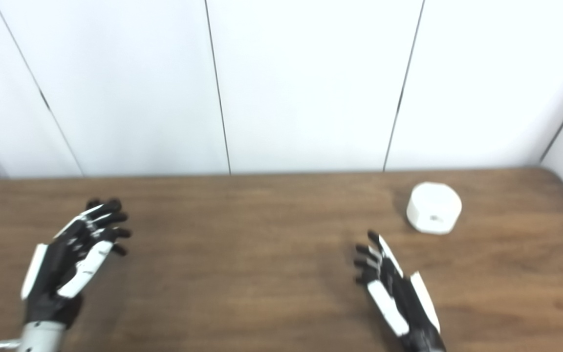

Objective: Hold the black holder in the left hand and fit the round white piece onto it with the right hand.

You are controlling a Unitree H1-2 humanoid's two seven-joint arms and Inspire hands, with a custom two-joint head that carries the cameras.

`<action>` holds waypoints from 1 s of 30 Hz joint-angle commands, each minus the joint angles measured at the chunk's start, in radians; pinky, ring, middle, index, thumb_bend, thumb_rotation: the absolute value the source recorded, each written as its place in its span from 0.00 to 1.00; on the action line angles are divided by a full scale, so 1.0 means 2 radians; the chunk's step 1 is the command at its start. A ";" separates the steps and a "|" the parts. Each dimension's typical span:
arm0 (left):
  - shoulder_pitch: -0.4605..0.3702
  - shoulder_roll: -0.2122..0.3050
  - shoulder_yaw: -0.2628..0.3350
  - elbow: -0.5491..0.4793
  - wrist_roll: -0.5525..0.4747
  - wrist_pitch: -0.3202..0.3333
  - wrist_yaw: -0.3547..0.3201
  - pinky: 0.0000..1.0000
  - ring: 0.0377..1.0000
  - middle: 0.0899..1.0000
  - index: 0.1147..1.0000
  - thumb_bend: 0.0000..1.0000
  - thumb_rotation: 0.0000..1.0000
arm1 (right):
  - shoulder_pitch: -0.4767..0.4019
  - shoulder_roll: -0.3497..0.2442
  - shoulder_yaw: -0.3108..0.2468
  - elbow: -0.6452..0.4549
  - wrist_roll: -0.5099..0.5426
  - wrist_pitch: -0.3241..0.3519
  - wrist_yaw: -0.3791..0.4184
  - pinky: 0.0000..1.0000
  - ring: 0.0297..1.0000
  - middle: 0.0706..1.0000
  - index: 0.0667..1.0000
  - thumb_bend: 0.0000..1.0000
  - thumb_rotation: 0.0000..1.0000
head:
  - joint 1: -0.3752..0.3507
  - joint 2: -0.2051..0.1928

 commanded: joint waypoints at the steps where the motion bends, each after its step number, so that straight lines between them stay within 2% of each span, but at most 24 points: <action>1: -0.015 0.012 0.001 -0.033 0.058 0.022 0.016 0.45 0.61 0.66 0.71 0.66 0.51 | -0.005 0.000 0.003 0.007 0.000 -0.003 0.004 0.70 0.81 0.87 0.97 0.57 0.95 | 0.005 -0.002; 5: -0.015 0.031 -0.001 -0.056 0.155 0.077 0.019 0.50 0.64 0.70 0.74 0.58 0.49 | -0.003 -0.004 0.001 0.008 0.006 -0.005 0.007 0.71 0.82 0.88 0.97 0.58 0.95 | 0.021 -0.004; 8: -0.015 0.037 0.000 -0.072 0.201 0.112 0.018 0.51 0.63 0.69 0.75 0.58 0.40 | -0.002 -0.009 -0.002 0.010 0.016 -0.013 0.010 0.71 0.82 0.89 0.97 0.57 0.94 | 0.036 0.002; 10: -0.014 0.041 0.002 -0.072 0.222 0.115 0.025 0.52 0.63 0.69 0.75 0.60 0.35 | 0.000 -0.014 -0.006 0.011 0.026 -0.017 0.013 0.72 0.82 0.89 0.97 0.56 0.93 | 0.054 0.008; 15: -0.013 0.050 0.004 -0.061 0.261 0.130 0.025 0.57 0.68 0.73 0.77 0.61 0.32 | 0.005 -0.022 -0.016 0.003 0.054 -0.008 0.025 0.78 0.85 0.91 0.99 0.56 0.91 | 0.088 0.015; 17: -0.012 0.053 0.004 -0.054 0.278 0.138 0.028 0.56 0.68 0.74 0.79 0.61 0.34 | 0.007 -0.024 -0.020 0.001 0.064 -0.005 0.029 0.80 0.86 0.92 0.99 0.55 0.91 | 0.103 0.014; 20: -0.011 0.052 0.007 -0.037 0.305 0.146 0.041 0.51 0.66 0.73 0.78 0.68 0.30 | 0.008 -0.030 -0.026 0.004 0.079 -0.007 0.036 0.82 0.88 0.93 0.99 0.53 0.93 | 0.140 0.008; 22: -0.010 0.052 0.003 -0.029 0.332 0.154 0.049 0.48 0.63 0.73 0.77 0.72 0.31 | 0.009 -0.035 -0.031 0.010 0.092 -0.015 0.043 0.84 0.89 0.93 1.00 0.52 0.94 | 0.160 0.005; 25: -0.007 0.054 0.000 -0.021 0.361 0.164 0.054 0.44 0.59 0.72 0.78 0.80 0.38 | 0.009 -0.039 -0.039 0.016 0.101 -0.026 0.048 0.87 0.91 0.94 1.00 0.51 0.96 | 0.196 0.000; 27: -0.006 0.052 -0.003 -0.023 0.371 0.175 0.048 0.50 0.64 0.75 0.81 0.84 0.43 | 0.010 -0.041 -0.043 0.016 0.088 -0.024 0.041 0.78 0.86 0.91 0.99 0.55 0.98 | 0.227 -0.005; 30: -0.008 0.052 -0.011 -0.021 0.399 0.193 0.041 0.56 0.68 0.76 0.83 0.89 0.46 | 0.011 -0.046 -0.049 0.023 0.093 -0.030 0.045 0.78 0.85 0.90 0.99 0.58 0.99 | 0.254 -0.008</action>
